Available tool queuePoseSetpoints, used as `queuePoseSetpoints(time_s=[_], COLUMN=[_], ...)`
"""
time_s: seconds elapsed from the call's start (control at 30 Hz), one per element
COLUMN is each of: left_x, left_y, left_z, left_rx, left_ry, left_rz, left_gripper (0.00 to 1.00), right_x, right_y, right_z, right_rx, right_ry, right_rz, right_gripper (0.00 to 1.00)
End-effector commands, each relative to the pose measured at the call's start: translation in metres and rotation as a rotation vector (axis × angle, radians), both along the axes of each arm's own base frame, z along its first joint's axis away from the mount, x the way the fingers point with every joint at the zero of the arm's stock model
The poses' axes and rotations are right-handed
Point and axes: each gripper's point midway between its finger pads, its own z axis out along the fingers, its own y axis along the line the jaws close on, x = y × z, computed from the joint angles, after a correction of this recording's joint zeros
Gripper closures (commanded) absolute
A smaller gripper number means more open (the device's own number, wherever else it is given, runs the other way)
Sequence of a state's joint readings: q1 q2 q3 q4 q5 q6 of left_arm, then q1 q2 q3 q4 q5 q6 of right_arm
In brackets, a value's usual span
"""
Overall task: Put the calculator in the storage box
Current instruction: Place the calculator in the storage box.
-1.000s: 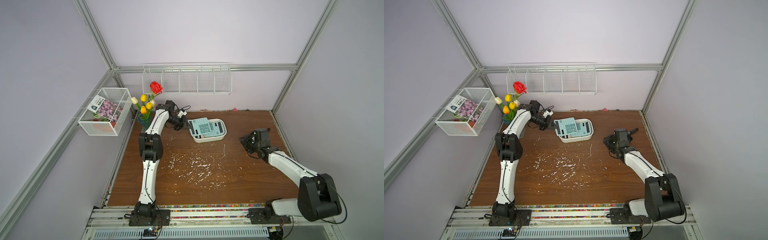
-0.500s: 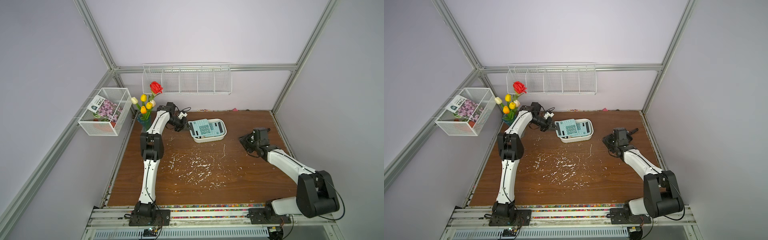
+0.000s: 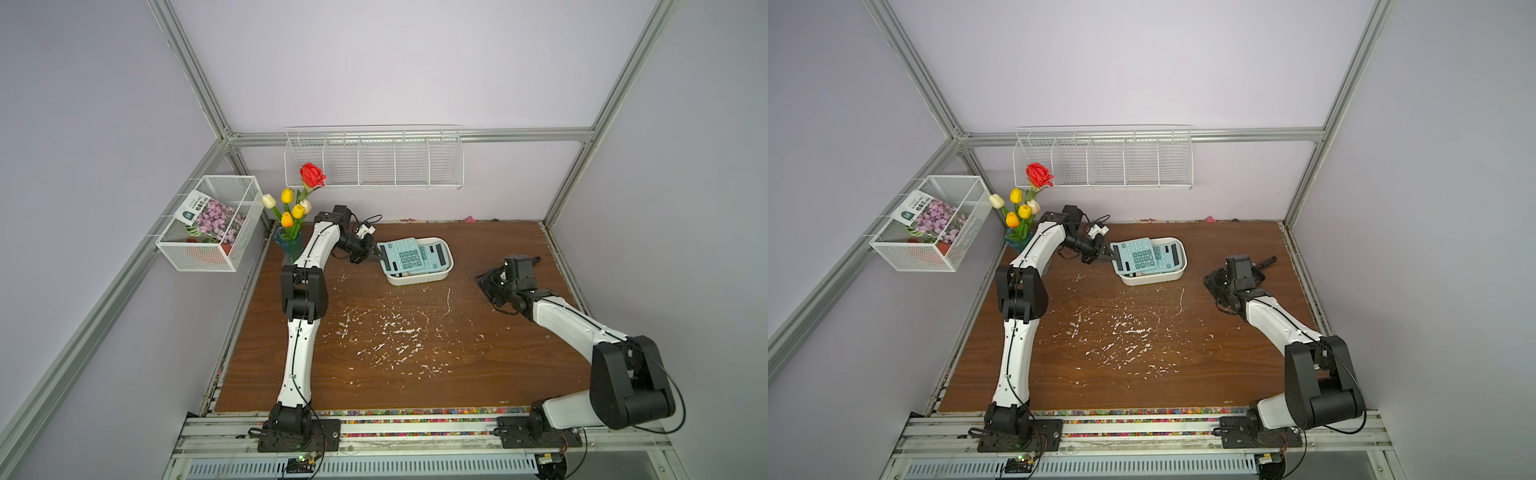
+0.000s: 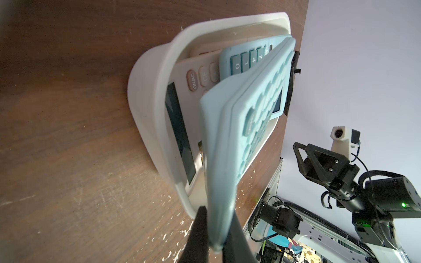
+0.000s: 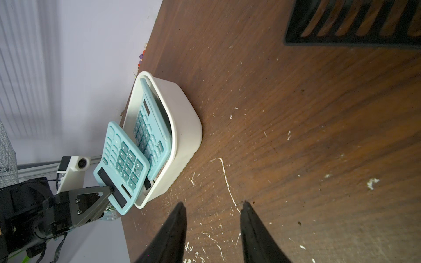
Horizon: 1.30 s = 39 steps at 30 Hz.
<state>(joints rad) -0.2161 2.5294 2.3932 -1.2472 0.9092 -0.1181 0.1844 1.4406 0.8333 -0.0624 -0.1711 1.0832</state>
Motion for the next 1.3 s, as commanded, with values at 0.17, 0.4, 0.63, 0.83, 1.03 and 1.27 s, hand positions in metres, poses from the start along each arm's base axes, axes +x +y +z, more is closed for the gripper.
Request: queuePoseSetpoints(time_s=[0.17, 0.4, 0.63, 0.83, 1.03, 1.27], left_x=[0.001, -0.003, -0.007, -0.009, -0.009, -0.009], left_y=[-0.001, 0.0, -0.003, -0.005, -0.005, -0.003], left_z=[0.011, 0.008, 0.006, 0.003, 0.001, -0.005], left_rx=[-0.031, -0.022, -0.021, -0.017, -0.015, 0.004], left_ry=[-0.036, -0.026, -0.018, -0.009, -0.003, 0.009], left_rz=[-0.019, -0.023, -0.031, -0.038, -0.037, -0.029], left_gripper=[1.0, 1.0, 1.0, 1.0, 1.0, 1.0], right_x=[-0.001, -0.002, -0.002, -0.003, -0.003, -0.002], right_y=[-0.001, 0.0, 0.0, 0.0, 0.0, 0.001], right_z=[0.001, 0.001, 0.001, -0.001, -0.002, -0.002], right_rx=[-0.007, -0.001, 0.001, 0.001, 0.003, 0.003], right_ry=[0.003, 0.0, 0.0, 0.003, 0.005, 0.004], right_rz=[0.013, 0.012, 0.014, 0.015, 0.016, 0.017], right_gripper=[0.58, 0.58, 0.58, 0.58, 0.58, 0.58])
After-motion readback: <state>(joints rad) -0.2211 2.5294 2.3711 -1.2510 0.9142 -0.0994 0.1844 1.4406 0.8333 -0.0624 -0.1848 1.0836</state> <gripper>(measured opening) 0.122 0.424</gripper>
